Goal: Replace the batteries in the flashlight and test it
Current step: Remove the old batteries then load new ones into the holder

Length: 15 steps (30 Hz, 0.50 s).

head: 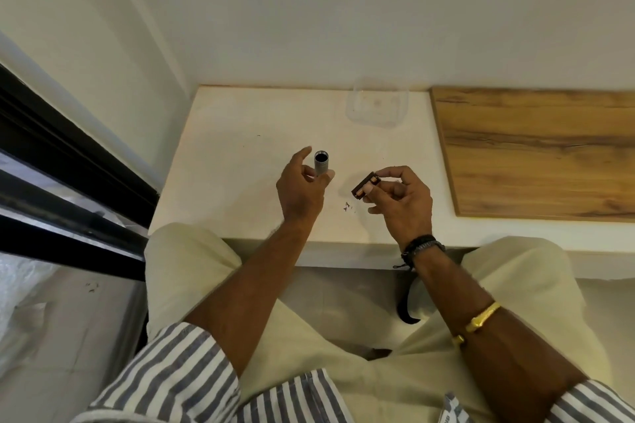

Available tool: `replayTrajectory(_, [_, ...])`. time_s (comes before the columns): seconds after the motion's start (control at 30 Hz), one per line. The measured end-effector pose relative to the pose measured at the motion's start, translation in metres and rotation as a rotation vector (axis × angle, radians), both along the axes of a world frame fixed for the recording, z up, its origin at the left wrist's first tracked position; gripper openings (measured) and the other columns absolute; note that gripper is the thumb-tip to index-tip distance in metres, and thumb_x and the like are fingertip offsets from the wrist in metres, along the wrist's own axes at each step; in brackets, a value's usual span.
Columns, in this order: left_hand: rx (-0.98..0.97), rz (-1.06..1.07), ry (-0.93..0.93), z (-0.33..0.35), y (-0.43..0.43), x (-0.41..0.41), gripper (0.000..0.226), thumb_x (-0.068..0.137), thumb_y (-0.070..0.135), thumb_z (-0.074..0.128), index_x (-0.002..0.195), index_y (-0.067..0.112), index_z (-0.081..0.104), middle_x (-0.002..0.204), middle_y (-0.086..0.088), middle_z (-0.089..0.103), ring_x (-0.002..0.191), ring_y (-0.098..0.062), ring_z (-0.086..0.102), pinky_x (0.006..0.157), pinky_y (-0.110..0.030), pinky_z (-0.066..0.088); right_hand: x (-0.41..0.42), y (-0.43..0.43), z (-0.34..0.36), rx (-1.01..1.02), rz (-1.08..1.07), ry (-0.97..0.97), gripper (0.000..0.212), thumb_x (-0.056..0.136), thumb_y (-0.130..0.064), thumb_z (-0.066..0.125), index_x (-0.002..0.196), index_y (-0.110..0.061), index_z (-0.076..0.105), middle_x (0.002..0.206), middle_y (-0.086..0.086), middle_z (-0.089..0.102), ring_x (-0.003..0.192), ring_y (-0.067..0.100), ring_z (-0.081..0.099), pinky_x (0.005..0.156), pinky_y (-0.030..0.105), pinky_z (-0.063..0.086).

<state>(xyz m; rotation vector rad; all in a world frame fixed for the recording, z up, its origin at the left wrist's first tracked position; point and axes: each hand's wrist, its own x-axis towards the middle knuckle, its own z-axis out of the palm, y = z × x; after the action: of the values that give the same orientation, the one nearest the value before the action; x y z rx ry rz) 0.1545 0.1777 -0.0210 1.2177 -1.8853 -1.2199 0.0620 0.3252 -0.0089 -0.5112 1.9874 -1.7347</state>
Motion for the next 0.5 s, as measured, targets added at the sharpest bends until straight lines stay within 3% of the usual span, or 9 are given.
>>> replayTrajectory(0.13, [-0.07, -0.057, -0.052, 0.0, -0.006, -0.004, 0.036, 0.089, 0.029, 0.073, 0.123, 0.021, 0.067, 0.099, -0.008, 0.065, 0.082, -0.015, 0.059, 0.083, -0.035, 0.055, -0.001, 0.0, -0.001, -0.028, -0.016, -0.034, 0.022, 0.088, -0.012, 0.077, 0.107, -0.017, 0.067, 0.087, 0.005, 0.08, 0.081, 0.021, 0.077, 0.069, 0.038, 0.063])
replayTrajectory(0.27, [-0.14, -0.097, -0.01, 0.001, -0.001, 0.0, 0.029, 0.09, 0.026, 0.071, 0.118, 0.017, 0.069, 0.108, -0.006, 0.061, 0.095, -0.019, 0.06, 0.08, -0.026, 0.051, -0.003, -0.001, 0.001, -0.059, -0.027, -0.082, 0.024, 0.091, -0.01, 0.072, 0.113, -0.019, 0.07, 0.094, 0.01, 0.078, 0.089, 0.024, 0.076, 0.076, 0.04, 0.063])
replayTrajectory(0.37, [-0.204, -0.192, 0.013, 0.002, 0.006, 0.006, 0.029, 0.093, 0.022, 0.069, 0.12, 0.013, 0.066, 0.12, -0.006, 0.066, 0.109, -0.019, 0.059, 0.092, -0.036, 0.051, -0.003, -0.002, 0.004, -0.094, -0.004, -0.17, 0.026, 0.097, -0.008, 0.063, 0.12, -0.02, 0.068, 0.106, 0.015, 0.072, 0.094, 0.027, 0.076, 0.072, 0.042, 0.064])
replayTrajectory(0.5, [-0.299, -0.328, -0.017, 0.009, 0.014, 0.014, 0.025, 0.097, 0.025, 0.062, 0.12, 0.017, 0.062, 0.114, 0.002, 0.07, 0.099, -0.008, 0.058, 0.089, -0.029, 0.049, -0.001, -0.001, 0.009, -0.125, 0.042, -0.208, 0.029, 0.098, -0.008, 0.062, 0.123, -0.023, 0.065, 0.107, 0.014, 0.072, 0.089, 0.025, 0.076, 0.067, 0.038, 0.064])
